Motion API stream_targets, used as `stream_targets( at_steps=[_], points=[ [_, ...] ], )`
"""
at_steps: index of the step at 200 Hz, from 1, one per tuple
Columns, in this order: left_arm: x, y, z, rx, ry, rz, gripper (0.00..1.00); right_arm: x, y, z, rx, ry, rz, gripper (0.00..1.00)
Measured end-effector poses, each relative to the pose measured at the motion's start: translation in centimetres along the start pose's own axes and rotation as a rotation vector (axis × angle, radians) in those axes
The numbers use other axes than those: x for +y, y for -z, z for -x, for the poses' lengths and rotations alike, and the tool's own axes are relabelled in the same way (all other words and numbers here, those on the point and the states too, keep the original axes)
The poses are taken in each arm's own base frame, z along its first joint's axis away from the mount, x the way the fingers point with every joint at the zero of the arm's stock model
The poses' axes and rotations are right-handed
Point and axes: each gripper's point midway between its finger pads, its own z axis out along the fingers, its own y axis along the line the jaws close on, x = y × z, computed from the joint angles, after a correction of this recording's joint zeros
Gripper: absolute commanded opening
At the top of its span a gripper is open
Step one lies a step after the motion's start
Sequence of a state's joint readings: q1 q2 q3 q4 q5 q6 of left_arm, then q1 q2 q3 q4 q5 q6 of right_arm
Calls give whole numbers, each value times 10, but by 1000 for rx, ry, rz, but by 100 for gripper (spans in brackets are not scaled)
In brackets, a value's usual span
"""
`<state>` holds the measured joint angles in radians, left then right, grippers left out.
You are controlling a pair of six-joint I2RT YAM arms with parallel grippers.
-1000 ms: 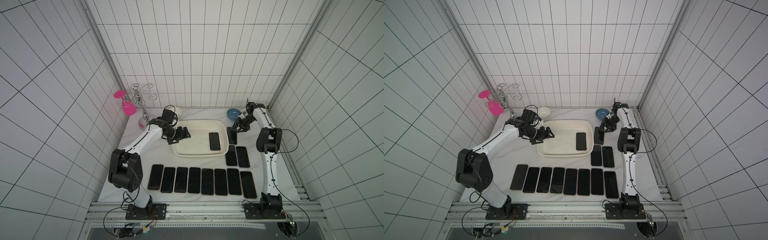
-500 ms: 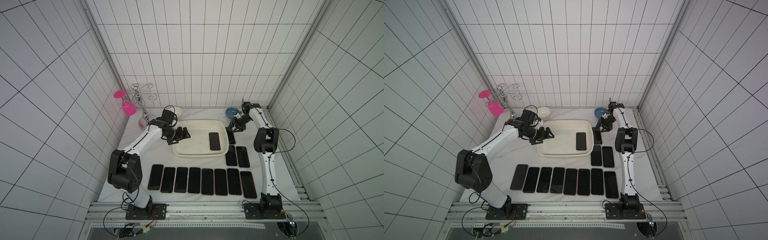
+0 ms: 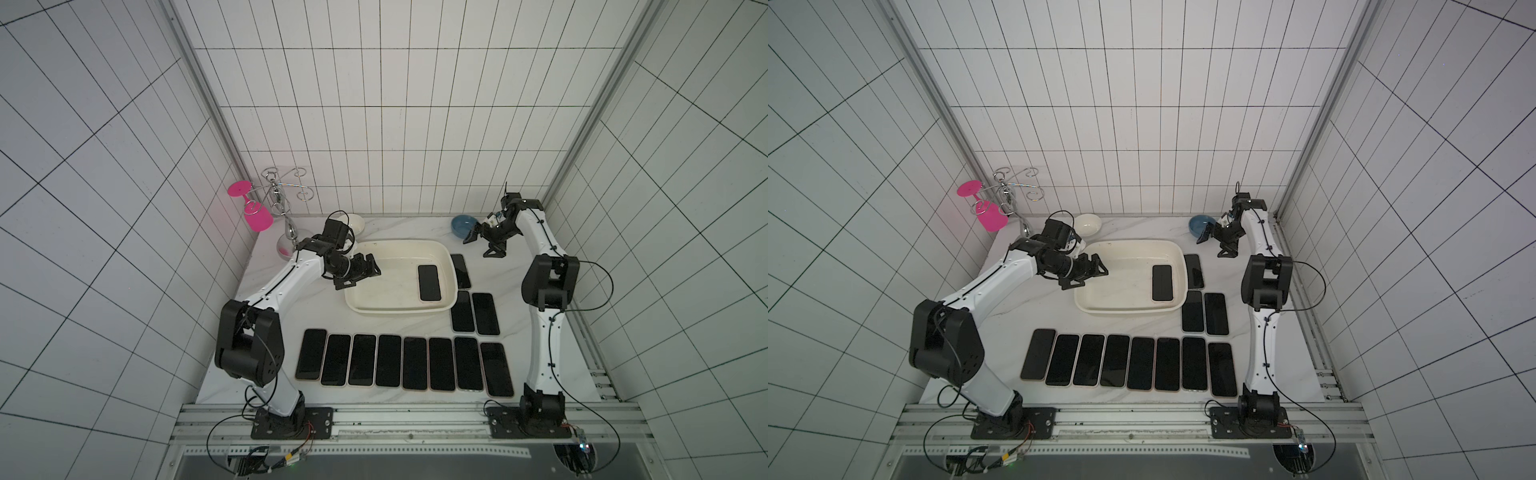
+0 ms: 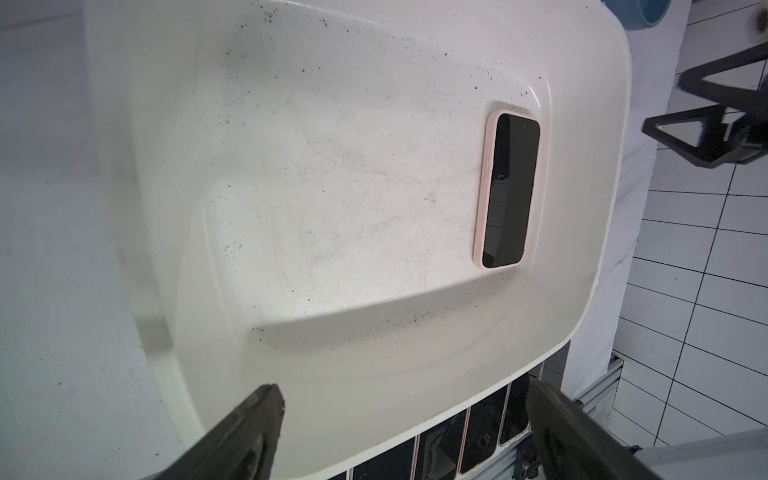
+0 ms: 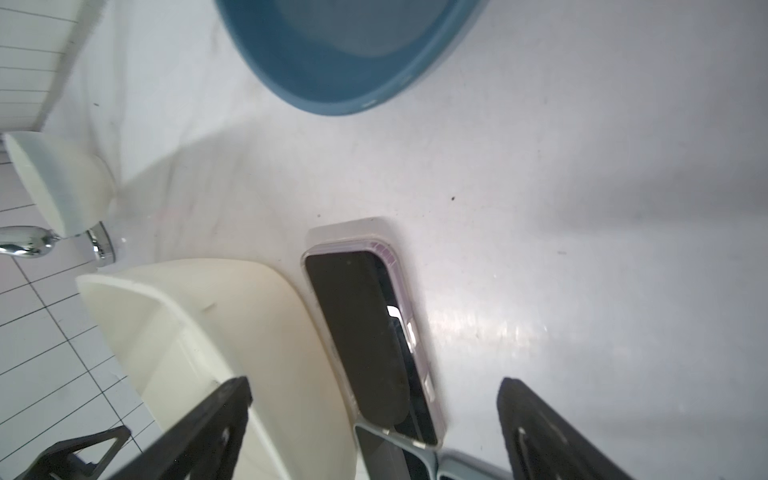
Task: Take the phone out of the storage box
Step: Place the phone at the center of the board, then pick up the phone from the storage box.
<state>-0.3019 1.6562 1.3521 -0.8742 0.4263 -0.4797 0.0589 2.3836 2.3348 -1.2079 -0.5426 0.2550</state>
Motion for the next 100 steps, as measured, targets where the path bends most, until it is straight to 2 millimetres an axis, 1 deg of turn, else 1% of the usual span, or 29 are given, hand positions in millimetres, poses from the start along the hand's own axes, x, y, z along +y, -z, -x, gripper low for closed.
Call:
stream_targets(
  at_steps=[14,26,30,39,48,58,67,75,89,100],
  points=[
    [-8,-1,-2,-10,-36,28,98,20,34,-4,-70,46,14,99],
    [-23,1,-3,-26,-83,47,98,43,60,-13,-122,102,17,99],
    [-27,2,-3,-31,-95,47,98,49,66,-17,-135,119,15,99],
    [-38,4,-1,-52,-119,47,98,70,78,-29,-162,176,9,99],
    [-41,8,2,-76,-122,51,98,90,82,-43,-174,234,-3,99],
    [-36,13,7,-101,-104,67,98,113,81,-62,-175,299,-20,99],
    [-28,20,11,-130,-79,81,98,135,73,-82,-162,366,-43,99],
    [-20,28,14,-157,-56,92,98,149,63,-98,-148,414,-68,99],
    [-10,45,18,-209,-30,103,98,167,43,-123,-119,487,-119,99],
    [-7,60,20,-254,-25,106,98,173,25,-140,-82,519,-157,99]
  ],
)
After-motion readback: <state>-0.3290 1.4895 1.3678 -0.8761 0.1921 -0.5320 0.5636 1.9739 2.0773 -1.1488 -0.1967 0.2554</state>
